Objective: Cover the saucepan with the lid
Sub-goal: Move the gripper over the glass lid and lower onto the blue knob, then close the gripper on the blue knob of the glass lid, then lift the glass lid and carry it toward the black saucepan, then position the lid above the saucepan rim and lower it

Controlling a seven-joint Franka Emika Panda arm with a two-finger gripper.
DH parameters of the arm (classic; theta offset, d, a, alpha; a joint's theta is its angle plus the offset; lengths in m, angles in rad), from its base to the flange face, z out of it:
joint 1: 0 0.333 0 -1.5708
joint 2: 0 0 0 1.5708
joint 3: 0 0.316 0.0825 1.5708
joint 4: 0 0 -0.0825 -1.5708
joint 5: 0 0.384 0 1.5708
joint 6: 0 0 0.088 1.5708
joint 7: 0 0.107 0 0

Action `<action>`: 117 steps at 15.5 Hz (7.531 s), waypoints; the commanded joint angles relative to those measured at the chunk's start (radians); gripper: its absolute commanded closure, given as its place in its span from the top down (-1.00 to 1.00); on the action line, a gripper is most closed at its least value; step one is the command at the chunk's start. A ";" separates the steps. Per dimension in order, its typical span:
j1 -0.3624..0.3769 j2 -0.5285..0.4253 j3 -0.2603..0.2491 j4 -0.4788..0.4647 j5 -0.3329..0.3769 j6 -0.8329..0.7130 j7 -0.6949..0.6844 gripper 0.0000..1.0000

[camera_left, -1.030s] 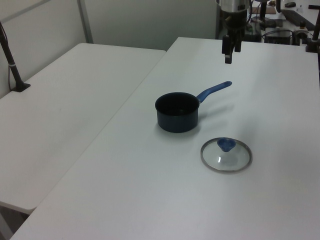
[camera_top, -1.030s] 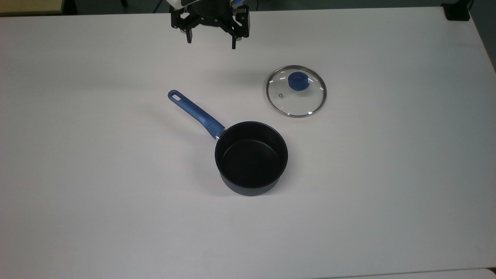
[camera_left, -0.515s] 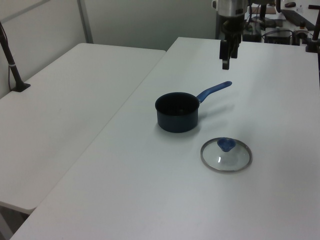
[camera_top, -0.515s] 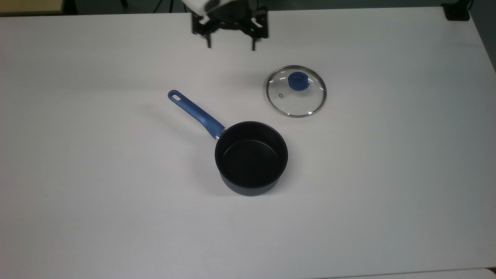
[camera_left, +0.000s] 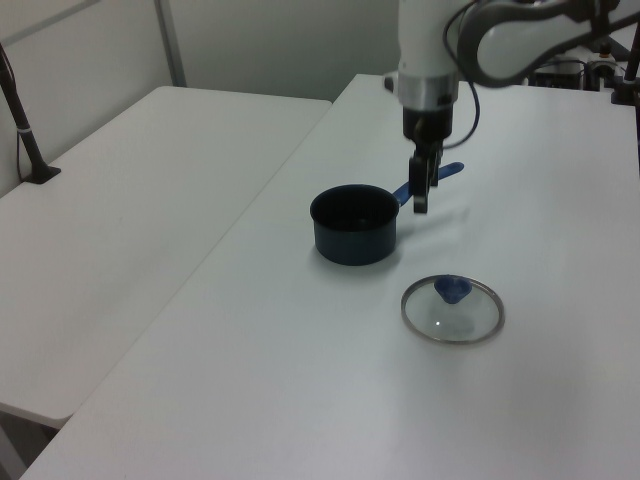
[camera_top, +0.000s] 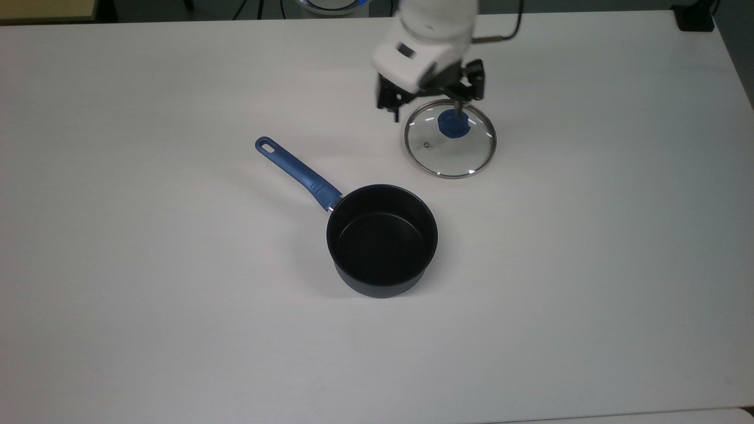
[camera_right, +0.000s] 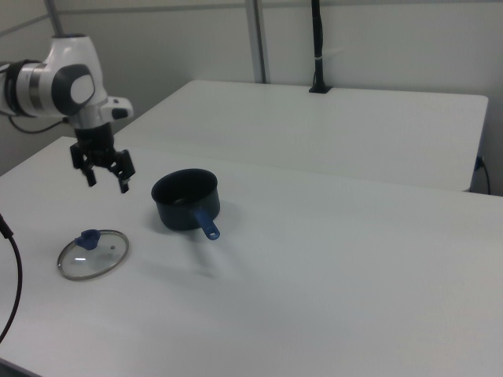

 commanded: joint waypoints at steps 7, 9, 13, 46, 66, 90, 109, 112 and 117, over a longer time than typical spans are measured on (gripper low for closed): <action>0.093 0.075 0.066 -0.111 -0.054 0.106 0.009 1.00; 0.090 0.086 0.066 -0.113 -0.057 0.114 0.006 1.00; 0.092 0.109 0.066 -0.114 -0.077 0.114 0.006 0.94; 0.050 0.071 0.052 -0.090 0.003 -0.012 -0.045 -0.01; 0.009 0.253 -0.100 0.402 0.083 -0.561 0.000 -0.16; -0.120 0.306 -0.106 0.487 0.213 -0.420 0.184 -0.16; -0.134 0.309 -0.161 0.487 0.296 -0.259 0.300 -0.16; -0.135 0.309 -0.161 0.487 0.307 -0.248 0.310 -0.16; -0.141 0.323 -0.161 0.487 0.316 -0.198 0.365 -0.16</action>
